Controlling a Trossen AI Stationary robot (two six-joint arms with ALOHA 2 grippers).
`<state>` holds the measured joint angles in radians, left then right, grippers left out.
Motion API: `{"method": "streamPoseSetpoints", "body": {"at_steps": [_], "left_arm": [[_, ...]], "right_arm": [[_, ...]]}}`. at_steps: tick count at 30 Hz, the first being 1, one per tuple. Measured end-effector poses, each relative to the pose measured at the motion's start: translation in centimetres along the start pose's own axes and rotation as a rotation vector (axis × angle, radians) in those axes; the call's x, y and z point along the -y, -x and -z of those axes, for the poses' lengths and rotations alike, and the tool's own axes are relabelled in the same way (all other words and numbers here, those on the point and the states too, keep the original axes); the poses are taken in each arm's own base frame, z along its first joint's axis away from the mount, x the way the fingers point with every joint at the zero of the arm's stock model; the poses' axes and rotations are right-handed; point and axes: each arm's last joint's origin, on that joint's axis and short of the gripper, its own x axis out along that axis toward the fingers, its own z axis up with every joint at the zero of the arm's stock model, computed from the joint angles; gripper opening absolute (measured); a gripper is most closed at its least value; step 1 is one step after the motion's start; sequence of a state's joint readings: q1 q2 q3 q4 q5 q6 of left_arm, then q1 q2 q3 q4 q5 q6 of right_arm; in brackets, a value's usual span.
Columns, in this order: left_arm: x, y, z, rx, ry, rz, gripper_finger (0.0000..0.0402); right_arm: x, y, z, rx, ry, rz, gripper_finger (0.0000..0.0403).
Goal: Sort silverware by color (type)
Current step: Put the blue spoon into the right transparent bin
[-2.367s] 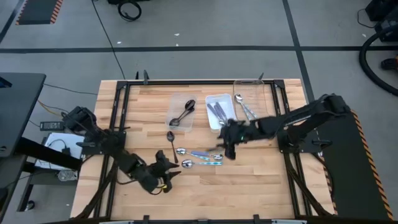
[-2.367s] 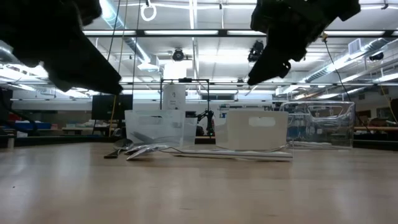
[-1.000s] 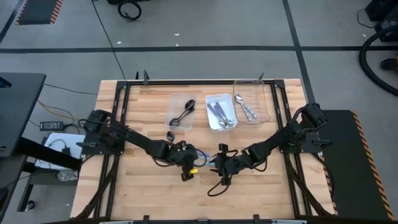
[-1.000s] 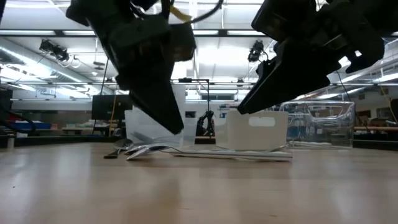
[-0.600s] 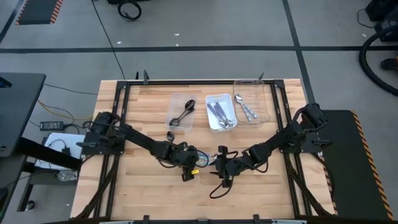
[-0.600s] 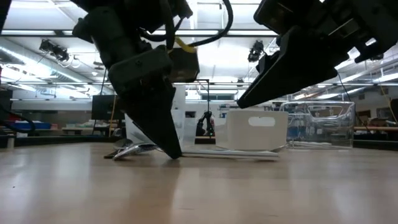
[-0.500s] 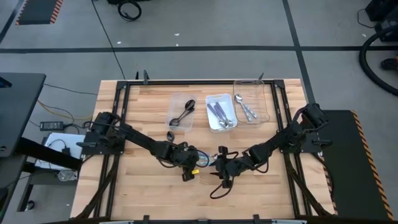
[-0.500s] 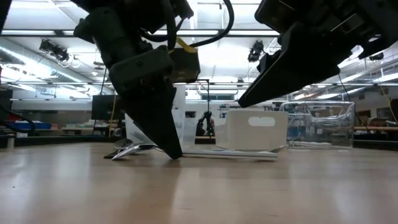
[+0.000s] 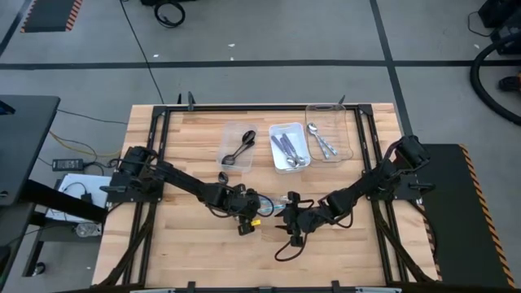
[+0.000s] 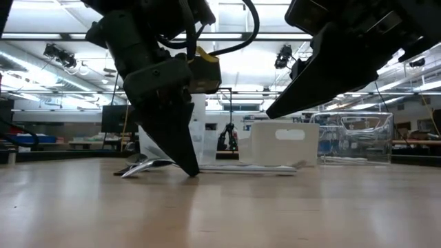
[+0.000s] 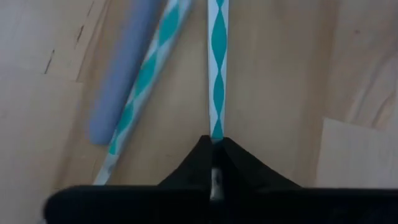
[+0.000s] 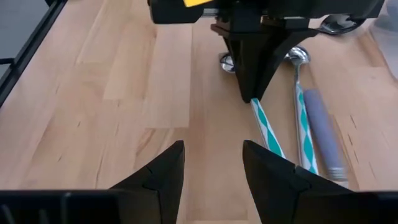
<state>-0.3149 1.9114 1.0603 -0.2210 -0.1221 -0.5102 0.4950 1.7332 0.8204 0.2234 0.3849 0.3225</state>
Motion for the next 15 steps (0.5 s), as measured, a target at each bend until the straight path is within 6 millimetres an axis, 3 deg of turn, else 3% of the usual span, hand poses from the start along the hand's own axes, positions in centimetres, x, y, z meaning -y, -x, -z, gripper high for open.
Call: {"method": "streamPoseSetpoints", "body": {"at_steps": [10,15], "left_arm": [[1.0,0.8,-1.1,-0.085,-0.047,0.066,0.0020],[1.6,1.8,-2.2,-0.109,-0.087,0.054,0.0020]], "right_arm": [[-0.1,0.1,0.2,-0.014,-0.030,0.015,0.0172],[-0.1,1.4,0.1,-0.027,-0.019,0.085,0.0168]]}}
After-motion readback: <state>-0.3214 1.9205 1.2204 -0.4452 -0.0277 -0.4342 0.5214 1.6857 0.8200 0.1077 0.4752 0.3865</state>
